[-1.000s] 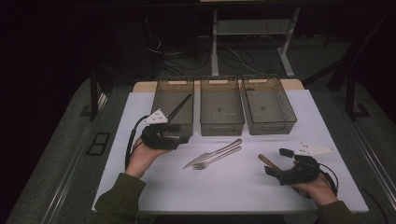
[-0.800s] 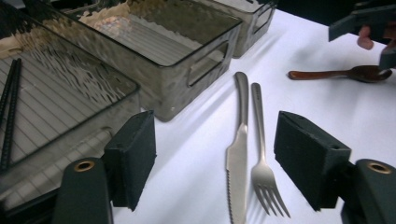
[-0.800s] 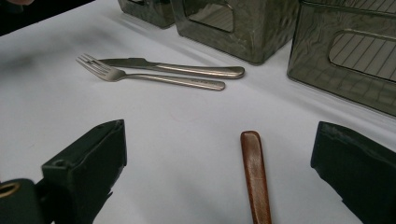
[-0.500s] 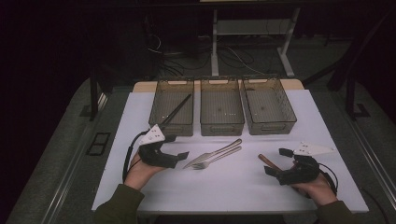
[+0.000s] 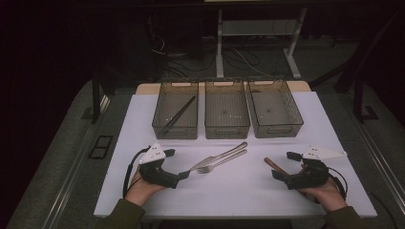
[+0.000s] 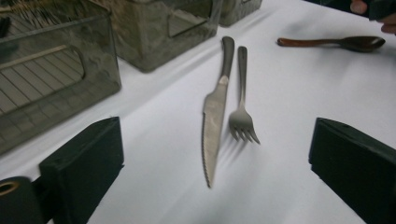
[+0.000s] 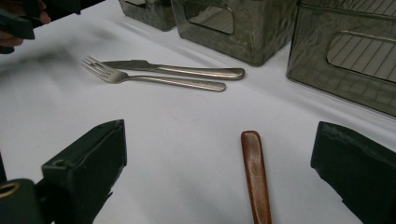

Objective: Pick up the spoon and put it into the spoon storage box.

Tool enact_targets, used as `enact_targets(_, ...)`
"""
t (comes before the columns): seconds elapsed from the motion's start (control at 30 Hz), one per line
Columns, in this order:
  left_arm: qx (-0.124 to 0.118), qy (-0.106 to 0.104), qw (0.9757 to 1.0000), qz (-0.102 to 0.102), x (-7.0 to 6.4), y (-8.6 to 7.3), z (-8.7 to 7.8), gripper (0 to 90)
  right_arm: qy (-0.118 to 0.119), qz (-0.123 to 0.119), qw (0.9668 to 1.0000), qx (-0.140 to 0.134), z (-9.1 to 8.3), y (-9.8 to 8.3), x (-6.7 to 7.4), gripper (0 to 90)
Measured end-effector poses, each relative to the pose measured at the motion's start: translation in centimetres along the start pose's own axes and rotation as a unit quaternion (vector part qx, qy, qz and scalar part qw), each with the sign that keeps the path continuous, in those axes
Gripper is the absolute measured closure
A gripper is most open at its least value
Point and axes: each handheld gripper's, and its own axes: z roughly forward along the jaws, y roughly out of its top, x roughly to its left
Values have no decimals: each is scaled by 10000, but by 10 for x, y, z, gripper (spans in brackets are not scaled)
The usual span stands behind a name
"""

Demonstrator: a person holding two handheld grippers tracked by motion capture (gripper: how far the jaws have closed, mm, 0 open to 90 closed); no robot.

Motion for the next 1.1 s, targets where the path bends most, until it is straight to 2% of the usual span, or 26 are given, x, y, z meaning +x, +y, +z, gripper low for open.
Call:
enact_targets(0.2,101,-68,9999,68,-7,-3,2,0,57,-8,10000,18,-6,4,0,30)
enact_targets(0.47,220,-149,9996,63,-6,-4,3,0,-54,-8,9999,139,-10,3,-3,30)
enact_targets(0.87,183,-191,9996,21,-5,-6,5,0,-324,73,9990,288,-26,-7,-16,31)
enact_targets(0.97,196,-204,9996,22,-5,-6,5,0,-300,49,9988,372,-30,-11,-19,99)
enact_targets(1.1,175,-209,9996,45,-5,-6,5,0,-337,67,9979,550,-36,-18,-24,143)
